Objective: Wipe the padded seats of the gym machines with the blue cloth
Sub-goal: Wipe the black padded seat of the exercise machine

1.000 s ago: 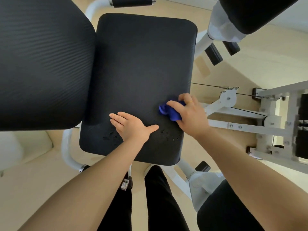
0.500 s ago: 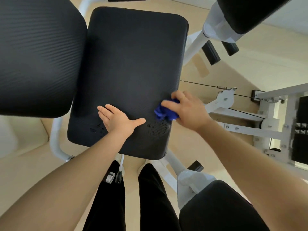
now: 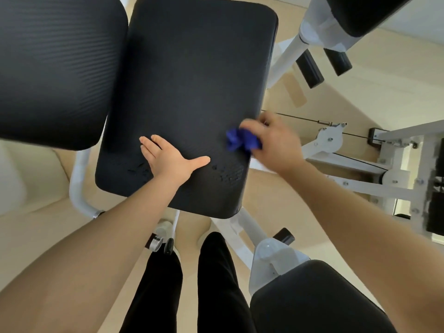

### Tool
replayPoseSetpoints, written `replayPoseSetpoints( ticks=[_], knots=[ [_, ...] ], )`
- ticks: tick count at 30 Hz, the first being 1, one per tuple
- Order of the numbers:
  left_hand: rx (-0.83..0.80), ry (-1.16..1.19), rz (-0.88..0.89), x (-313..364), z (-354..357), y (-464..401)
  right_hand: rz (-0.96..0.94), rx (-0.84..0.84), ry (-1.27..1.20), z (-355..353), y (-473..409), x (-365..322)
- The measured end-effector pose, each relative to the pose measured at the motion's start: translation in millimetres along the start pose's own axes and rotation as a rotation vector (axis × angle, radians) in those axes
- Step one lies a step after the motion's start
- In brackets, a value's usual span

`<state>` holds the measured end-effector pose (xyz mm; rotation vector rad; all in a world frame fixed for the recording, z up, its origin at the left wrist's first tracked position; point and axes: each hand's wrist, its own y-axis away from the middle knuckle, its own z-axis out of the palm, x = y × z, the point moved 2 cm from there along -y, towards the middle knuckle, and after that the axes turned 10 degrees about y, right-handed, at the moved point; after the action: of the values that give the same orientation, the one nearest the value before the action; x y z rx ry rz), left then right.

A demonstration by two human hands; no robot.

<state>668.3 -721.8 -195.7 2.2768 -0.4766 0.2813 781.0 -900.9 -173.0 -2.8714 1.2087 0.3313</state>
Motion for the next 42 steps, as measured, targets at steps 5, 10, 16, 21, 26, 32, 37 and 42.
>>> replayPoseSetpoints(
  ticks=[5, 10, 16, 21, 26, 32, 37, 42],
  knots=[
    [0.025, 0.032, 0.064, -7, 3, 3, 0.122, 0.065, 0.007, 9, 5, -19],
    [0.009, 0.046, 0.068, -6, -4, 6, -0.361, -0.132, 0.051, 9, 42, -47],
    [0.031, 0.022, 0.145, -25, -21, 10, 0.14, -0.008, 0.043, 9, 6, -34],
    [0.058, -0.064, 0.273, -56, -16, 27, -0.12, -0.09, -0.019, 21, 60, -76],
    [0.075, -0.099, 0.325, -67, -22, 23, -0.134, -0.064, 0.141, 12, 35, -61],
    [0.028, -0.237, 0.321, -84, -36, 9, 0.331, 0.082, -0.036, 25, 33, -95],
    [0.015, -0.325, 0.41, -89, -48, 5, -0.064, 0.025, 0.049, 42, 55, -126],
    [0.071, -0.468, 0.598, -104, -61, -8, 0.438, 0.171, 0.057, 32, 13, -91]
  ],
)
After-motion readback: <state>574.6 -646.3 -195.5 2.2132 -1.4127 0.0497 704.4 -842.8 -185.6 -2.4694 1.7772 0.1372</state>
